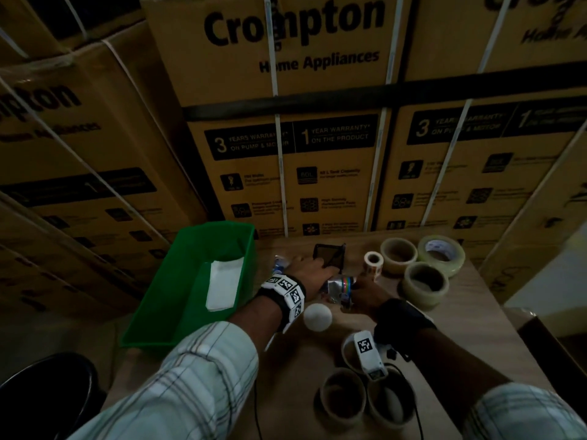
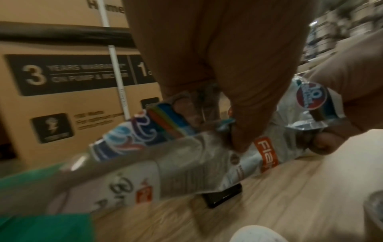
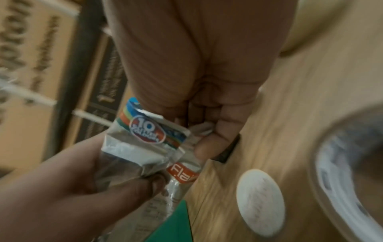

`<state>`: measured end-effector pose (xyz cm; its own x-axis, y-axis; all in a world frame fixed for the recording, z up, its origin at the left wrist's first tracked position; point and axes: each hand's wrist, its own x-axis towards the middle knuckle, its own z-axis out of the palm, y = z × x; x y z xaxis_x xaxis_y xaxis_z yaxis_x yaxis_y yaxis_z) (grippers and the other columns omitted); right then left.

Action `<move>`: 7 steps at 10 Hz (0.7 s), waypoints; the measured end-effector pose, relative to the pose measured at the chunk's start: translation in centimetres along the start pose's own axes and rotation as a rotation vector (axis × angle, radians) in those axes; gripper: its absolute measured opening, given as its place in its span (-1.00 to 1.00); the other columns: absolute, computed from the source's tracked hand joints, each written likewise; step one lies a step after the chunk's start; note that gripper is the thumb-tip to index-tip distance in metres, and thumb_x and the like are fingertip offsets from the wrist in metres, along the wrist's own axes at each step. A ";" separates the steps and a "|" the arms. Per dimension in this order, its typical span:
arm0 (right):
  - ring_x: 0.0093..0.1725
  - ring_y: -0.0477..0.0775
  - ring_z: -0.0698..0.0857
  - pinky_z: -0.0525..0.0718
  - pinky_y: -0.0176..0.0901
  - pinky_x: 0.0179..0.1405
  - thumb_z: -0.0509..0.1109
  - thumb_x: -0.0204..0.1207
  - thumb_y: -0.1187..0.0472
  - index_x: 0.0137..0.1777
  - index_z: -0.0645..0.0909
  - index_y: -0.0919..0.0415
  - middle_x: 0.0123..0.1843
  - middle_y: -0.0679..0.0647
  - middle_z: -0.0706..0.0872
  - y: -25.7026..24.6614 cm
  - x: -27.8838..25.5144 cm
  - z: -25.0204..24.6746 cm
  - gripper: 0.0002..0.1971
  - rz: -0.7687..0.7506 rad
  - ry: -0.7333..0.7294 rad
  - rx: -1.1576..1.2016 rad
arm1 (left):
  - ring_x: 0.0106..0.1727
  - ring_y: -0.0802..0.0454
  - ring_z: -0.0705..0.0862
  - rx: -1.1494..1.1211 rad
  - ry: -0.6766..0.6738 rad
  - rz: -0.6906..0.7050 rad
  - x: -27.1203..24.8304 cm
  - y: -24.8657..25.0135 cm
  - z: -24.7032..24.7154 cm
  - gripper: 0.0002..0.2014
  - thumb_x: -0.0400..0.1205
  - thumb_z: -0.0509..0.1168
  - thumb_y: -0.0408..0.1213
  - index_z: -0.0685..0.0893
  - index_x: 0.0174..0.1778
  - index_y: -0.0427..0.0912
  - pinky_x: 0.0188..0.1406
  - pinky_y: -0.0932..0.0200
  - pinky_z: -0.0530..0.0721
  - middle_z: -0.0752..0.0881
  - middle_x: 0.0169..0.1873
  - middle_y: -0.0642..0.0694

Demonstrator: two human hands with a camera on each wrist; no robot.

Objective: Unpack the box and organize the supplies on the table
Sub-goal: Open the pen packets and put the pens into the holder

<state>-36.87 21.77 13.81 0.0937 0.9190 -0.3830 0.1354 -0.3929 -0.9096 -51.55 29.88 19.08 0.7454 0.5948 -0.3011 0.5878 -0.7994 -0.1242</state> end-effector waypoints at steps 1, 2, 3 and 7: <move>-0.45 -0.07 0.68 0.64 -0.22 -0.38 0.26 0.45 0.69 -0.33 0.64 0.22 -0.54 -0.02 0.70 0.6 -0.1 0.4 -0.63 0.050 0.021 0.040 | 0.44 -0.26 0.45 0.056 -0.024 0.047 0.1 0.0 0.6 -0.48 0.69 0.19 -0.10 0.26 0.60 0.15 0.45 -0.14 0.30 0.49 0.42 -0.20; -0.42 -0.11 0.69 0.67 -0.28 -0.39 0.21 0.52 0.64 -0.22 0.59 0.24 -0.40 0.04 0.70 0.1 -0.5 1.7 -0.69 0.098 0.039 0.098 | 0.43 -0.24 0.46 0.064 -0.017 0.060 0.0 -0.6 1.3 -0.47 0.67 0.23 -0.12 0.28 0.58 0.15 0.43 -0.13 0.32 0.51 0.41 -0.17; -0.36 -0.05 0.64 0.68 -0.27 -0.42 0.15 0.64 0.47 -0.19 0.53 0.15 -0.26 0.06 0.61 -0.8 -0.8 3.0 -0.73 0.153 0.087 0.214 | 0.43 -0.21 0.47 0.035 0.004 0.048 -0.2 -1.3 1.5 -0.46 0.63 0.28 -0.05 0.34 0.55 0.12 0.43 -0.13 0.32 0.54 0.39 -0.14; -0.50 -0.23 0.70 0.62 -0.25 -0.31 0.14 0.69 0.35 -0.02 0.49 0.14 -0.24 -0.01 0.63 -0.8 -0.9 3.5 -0.85 0.216 0.127 0.325 | 0.51 -0.25 0.35 -0.081 0.086 -0.121 -2.6 0.0 2.3 -0.03 0.51 0.43 -0.12 -0.09 0.70 -0.06 0.49 -0.13 0.28 0.35 0.52 -0.26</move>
<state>-40.48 21.41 14.28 0.2102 0.7971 -0.5661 -0.2173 -0.5264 -0.8220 -54.19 28.09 17.74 0.6895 0.6942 -0.2066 0.6959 -0.7141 -0.0767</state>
